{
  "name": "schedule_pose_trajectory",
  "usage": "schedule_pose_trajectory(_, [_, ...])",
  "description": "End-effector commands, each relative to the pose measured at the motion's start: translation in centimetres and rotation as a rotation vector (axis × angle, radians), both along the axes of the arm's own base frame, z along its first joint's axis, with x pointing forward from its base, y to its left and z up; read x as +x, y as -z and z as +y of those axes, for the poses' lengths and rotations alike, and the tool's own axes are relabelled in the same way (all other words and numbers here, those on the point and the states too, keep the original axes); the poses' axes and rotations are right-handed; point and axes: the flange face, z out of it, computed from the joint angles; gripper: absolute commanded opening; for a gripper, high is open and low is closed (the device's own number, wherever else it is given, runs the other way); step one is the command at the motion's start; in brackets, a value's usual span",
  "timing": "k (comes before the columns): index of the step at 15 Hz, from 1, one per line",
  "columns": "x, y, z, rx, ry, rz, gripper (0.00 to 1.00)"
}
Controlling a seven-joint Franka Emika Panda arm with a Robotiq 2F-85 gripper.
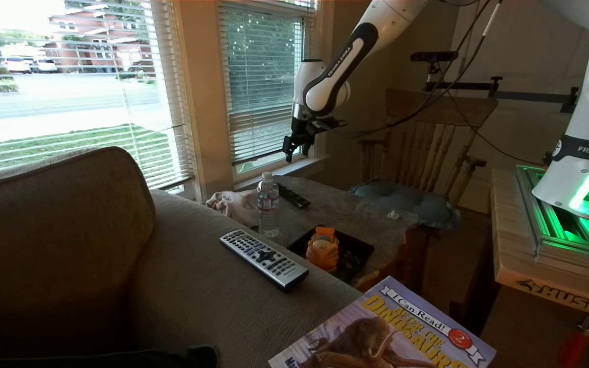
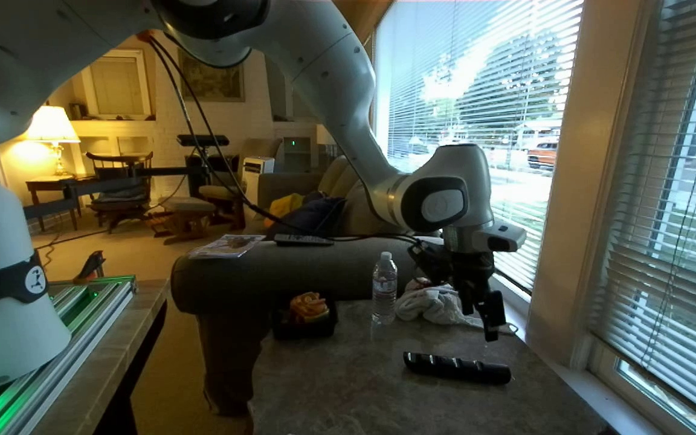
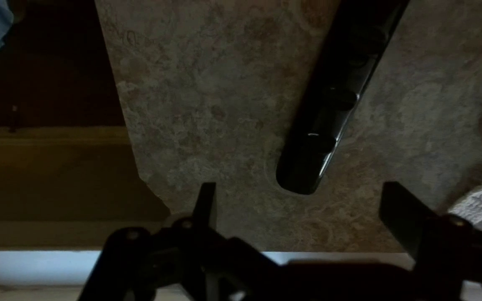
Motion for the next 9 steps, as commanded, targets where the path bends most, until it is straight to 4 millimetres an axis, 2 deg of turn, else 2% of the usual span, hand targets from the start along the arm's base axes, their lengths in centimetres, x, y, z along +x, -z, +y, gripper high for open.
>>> schedule_pose_trajectory(1, [0.7, 2.4, -0.3, 0.064, 0.074, -0.022, 1.0])
schedule_pose_trajectory(4, [1.0, 3.9, -0.6, 0.083, 0.087, -0.017, 1.0])
schedule_pose_trajectory(9, [2.3, 4.9, -2.0, 0.063, 0.093, -0.046, 1.0])
